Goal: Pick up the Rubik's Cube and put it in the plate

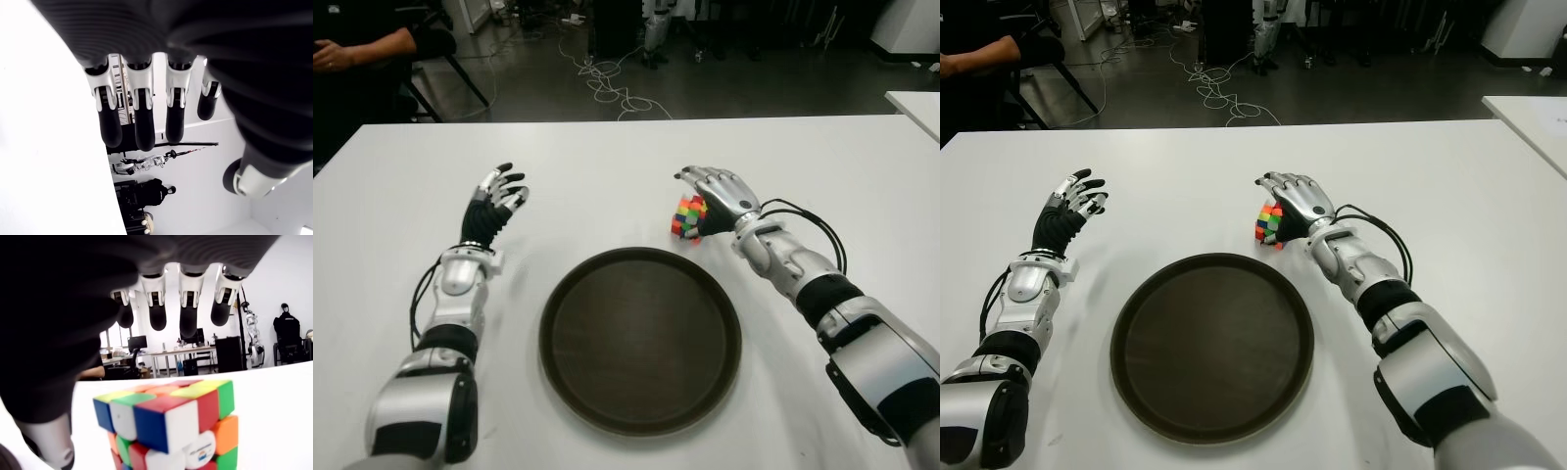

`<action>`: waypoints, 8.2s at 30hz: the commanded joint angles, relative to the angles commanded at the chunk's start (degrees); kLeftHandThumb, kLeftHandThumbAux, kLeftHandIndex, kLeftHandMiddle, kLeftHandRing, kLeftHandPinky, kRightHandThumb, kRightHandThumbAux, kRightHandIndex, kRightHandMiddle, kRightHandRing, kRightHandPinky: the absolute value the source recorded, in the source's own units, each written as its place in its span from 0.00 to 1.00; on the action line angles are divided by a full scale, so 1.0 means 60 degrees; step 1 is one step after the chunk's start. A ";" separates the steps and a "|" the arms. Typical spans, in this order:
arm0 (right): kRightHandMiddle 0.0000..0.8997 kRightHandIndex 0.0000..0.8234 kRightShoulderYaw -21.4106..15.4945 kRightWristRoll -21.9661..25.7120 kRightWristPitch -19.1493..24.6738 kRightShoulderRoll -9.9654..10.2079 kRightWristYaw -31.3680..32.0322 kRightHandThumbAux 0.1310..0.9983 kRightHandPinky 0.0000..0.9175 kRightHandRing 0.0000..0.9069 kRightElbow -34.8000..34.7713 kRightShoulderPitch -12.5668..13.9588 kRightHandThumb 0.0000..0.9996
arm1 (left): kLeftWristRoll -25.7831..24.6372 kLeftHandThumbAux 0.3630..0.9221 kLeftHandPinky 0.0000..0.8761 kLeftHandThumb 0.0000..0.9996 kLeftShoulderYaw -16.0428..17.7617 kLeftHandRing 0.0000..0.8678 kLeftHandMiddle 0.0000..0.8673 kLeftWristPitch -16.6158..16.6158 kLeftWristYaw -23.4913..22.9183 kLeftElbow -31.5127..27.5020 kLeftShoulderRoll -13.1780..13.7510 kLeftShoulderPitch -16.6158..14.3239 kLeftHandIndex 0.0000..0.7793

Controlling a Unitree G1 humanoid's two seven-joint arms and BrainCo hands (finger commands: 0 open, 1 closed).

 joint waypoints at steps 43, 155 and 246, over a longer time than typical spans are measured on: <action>0.15 0.15 0.0363 0.0129 -0.0112 0.0288 0.0984 0.71 0.17 0.18 0.0114 0.0075 0.00 | -0.0016 0.53 0.29 0.00 0.0009 0.26 0.25 0.0200 0.0106 -0.0024 -0.0049 -0.0030 0.17; 0.15 0.17 0.0496 0.0236 0.0091 0.0428 0.1606 0.71 0.16 0.17 0.1342 -0.0371 0.00 | 0.0007 0.45 0.29 0.00 0.0021 0.27 0.25 0.0027 0.0028 -0.0022 0.0029 0.0020 0.18; 0.54 0.50 0.0021 0.0421 0.1175 0.0507 0.0124 0.70 0.55 0.57 0.0912 -0.0197 0.69 | -0.0127 0.45 0.27 0.00 0.0076 0.24 0.23 0.0100 -0.0234 -0.0301 0.0116 0.0197 0.14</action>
